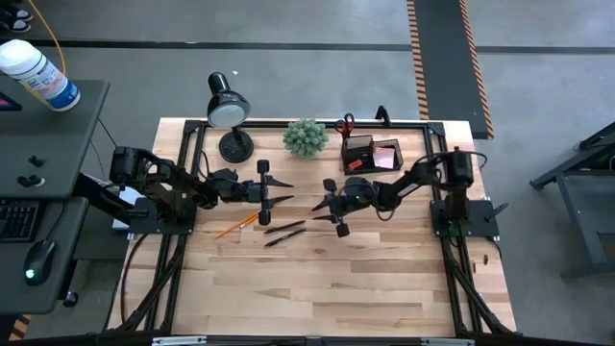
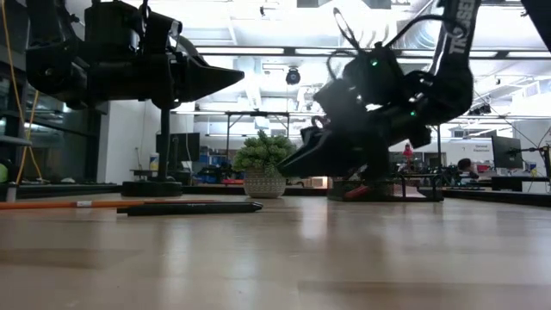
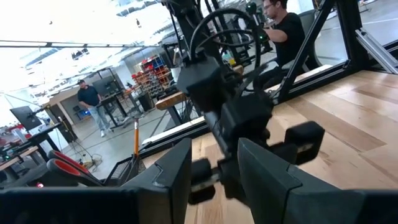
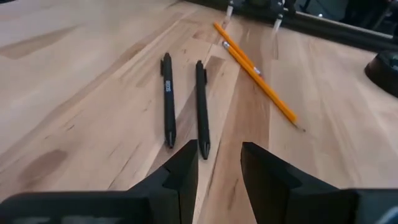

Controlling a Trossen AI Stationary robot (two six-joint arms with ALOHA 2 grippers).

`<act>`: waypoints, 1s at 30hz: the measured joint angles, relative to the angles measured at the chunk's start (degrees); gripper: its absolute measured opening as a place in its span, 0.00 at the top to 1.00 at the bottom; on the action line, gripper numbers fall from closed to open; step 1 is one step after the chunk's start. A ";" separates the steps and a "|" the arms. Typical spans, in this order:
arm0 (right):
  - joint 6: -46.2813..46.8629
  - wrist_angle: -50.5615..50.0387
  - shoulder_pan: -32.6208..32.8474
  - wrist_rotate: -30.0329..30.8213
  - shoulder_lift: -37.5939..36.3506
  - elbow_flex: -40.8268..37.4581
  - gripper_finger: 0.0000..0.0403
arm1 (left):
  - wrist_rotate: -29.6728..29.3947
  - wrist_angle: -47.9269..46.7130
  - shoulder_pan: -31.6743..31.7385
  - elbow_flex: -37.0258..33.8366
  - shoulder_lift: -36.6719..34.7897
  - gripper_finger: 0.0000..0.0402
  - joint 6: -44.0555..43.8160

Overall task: Pick and place office supplies into organizer
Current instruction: Put the top black pen into the black desk organizer

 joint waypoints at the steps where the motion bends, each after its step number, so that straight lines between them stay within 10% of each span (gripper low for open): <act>1: 0.17 -0.06 -0.13 0.08 0.76 0.71 0.72 | 0.00 0.00 0.00 0.00 0.00 0.71 0.00; 30: 1.39 -8.52 0.08 -3.49 8.48 9.62 0.72 | 0.00 -0.09 0.00 0.00 0.00 0.71 0.12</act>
